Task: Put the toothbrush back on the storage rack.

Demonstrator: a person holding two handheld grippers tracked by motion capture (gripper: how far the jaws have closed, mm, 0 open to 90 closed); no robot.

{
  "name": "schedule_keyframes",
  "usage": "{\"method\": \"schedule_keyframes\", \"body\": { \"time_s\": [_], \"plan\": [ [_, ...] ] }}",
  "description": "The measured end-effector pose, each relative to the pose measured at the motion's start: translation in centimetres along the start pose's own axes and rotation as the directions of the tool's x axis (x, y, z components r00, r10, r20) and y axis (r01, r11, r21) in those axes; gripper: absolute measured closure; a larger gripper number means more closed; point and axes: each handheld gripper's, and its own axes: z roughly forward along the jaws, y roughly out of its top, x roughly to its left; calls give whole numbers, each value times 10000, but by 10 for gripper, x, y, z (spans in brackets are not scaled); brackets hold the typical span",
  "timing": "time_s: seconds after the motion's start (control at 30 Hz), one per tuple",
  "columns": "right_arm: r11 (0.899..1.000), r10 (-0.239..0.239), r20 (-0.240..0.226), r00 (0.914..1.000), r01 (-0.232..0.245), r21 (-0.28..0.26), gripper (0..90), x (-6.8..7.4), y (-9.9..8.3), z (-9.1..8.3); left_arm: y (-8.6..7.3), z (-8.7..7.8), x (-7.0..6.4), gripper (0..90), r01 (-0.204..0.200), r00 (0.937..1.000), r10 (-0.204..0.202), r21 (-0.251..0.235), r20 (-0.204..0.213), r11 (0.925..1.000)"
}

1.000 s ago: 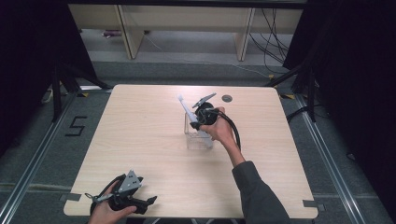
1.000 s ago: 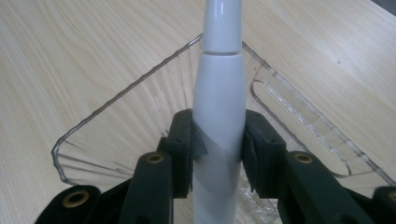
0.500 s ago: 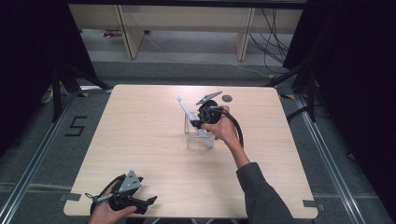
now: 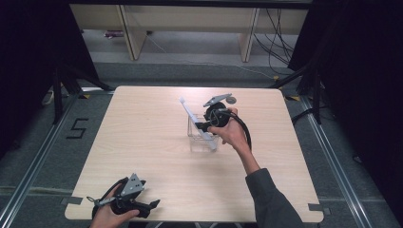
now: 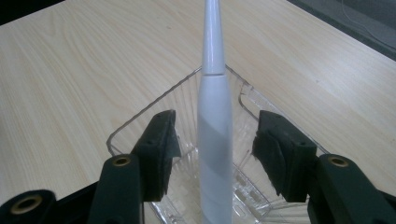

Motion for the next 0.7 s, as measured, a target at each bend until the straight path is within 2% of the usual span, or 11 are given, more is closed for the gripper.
{"method": "schedule_keyframes", "body": {
  "time_s": [0.13, 0.33, 0.37, 0.4, 0.47, 0.5, 0.53, 0.57, 0.6, 0.63, 0.7],
  "plan": [
    [9999, 108, 10, 9999, -108, 51, 457, 0, -1, -5, 0, 0, -1, 149, 118, 9999, -118, 3, -16, 9999],
    [9990, 337, 120, 9994, -333, -302, 415, -1, -6, -15, 0, 0, -1, 150, 107, 9999, -107, 70, -9, 9999],
    [9991, 355, 168, 9992, -351, -230, 409, -1, -6, -17, 0, -1, 1, 150, -96, 9999, 98, 184, -97, 9998],
    [9989, 254, 158, 9996, -248, -398, 406, -2, -7, -18, 0, -1, 1, 150, -102, 9999, 104, 193, -105, 9998],
    [9976, 423, 139, 9990, -415, -549, 404, -1, -9, -19, 0, -1, 1, 150, -25, 10000, 26, 143, -66, 9999],
    [9975, 601, 97, 9981, -597, -387, 400, -1, -9, -22, 0, 0, 1, 150, -11, 10000, 12, 163, -35, 9999],
    [9974, 452, 103, 9989, -445, -564, 401, -1, -10, -23, 0, -1, 2, 150, -85, 9999, 87, 277, -70, 9996],
    [9965, 517, 198, 9985, -503, -662, 402, 0, -12, -26, 0, 0, 1, 150, 11, 10000, -11, 139, -5, 9999],
    [9979, 356, 136, 9993, -348, -545, 402, -1, -13, -29, 0, 0, 1, 150, 1, 10000, -1, 132, -14, 9999],
    [9954, 417, 224, 9989, -396, -877, 402, 0, -14, -27, 0, 0, 1, 150, 1, 10000, -1, 132, -14, 9999],
    [9963, 395, 171, 9991, -381, -775, 402, 1, -16, -31, 0, 0, 1, 150, -82, 9999, 84, 187, -103, 9998]
  ]
}}
